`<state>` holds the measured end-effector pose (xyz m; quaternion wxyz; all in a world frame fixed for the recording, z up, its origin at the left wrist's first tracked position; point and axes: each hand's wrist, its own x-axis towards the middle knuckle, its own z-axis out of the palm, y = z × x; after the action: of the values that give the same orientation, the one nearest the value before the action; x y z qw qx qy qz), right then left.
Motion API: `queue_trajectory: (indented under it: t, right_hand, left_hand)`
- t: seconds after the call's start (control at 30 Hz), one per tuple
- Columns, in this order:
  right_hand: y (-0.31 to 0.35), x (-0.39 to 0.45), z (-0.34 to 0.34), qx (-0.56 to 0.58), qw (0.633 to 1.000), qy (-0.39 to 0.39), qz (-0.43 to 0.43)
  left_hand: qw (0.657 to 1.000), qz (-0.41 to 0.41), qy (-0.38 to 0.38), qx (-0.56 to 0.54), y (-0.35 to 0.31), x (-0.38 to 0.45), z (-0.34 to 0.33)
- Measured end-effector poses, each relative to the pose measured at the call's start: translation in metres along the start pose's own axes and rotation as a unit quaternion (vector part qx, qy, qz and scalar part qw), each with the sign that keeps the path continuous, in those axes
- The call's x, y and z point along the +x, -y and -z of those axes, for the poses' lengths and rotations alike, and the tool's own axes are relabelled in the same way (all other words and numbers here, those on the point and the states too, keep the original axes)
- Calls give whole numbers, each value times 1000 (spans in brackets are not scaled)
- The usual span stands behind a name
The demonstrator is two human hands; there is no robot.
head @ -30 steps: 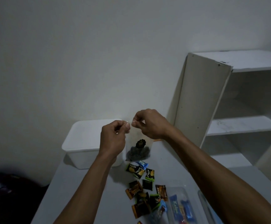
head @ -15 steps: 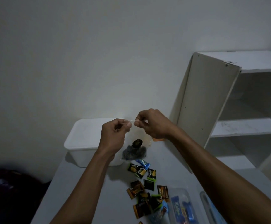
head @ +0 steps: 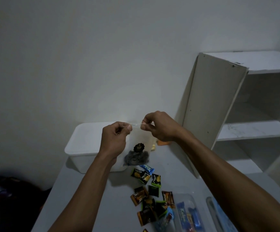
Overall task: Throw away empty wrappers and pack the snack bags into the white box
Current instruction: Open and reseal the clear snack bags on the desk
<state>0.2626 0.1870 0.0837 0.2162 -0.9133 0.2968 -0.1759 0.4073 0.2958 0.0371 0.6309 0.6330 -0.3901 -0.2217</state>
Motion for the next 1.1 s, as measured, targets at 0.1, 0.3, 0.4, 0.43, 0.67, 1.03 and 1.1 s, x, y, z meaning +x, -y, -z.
queue_trajectory:
  t: [0.1,0.3,0.4,0.43,0.67,1.03,1.1]
  right_hand:
    - [-1,0,-1,17,1000,-2,-2]
    - [-7,0,-1,23,1000,-3,-13]
    - [-8,0,0,32,999,-7,-11]
    - [-9,0,1,34,999,-6,-10]
    - [-12,-4,3,45,998,-31,-8]
    - [-18,-11,3,142,987,-71,-31]
    - [-18,-11,2,155,984,-85,-39]
  left_hand:
    - [1000,6,-5,1,1,1,0]
    - [1000,12,-5,-5,2,3,2]
    - [1000,23,-13,-15,3,3,3]
    - [999,27,-17,-20,3,4,4]
    - [998,38,-21,-34,3,7,7]
    - [997,43,-32,-63,2,11,8]
    - [996,45,-30,-66,1,11,7]
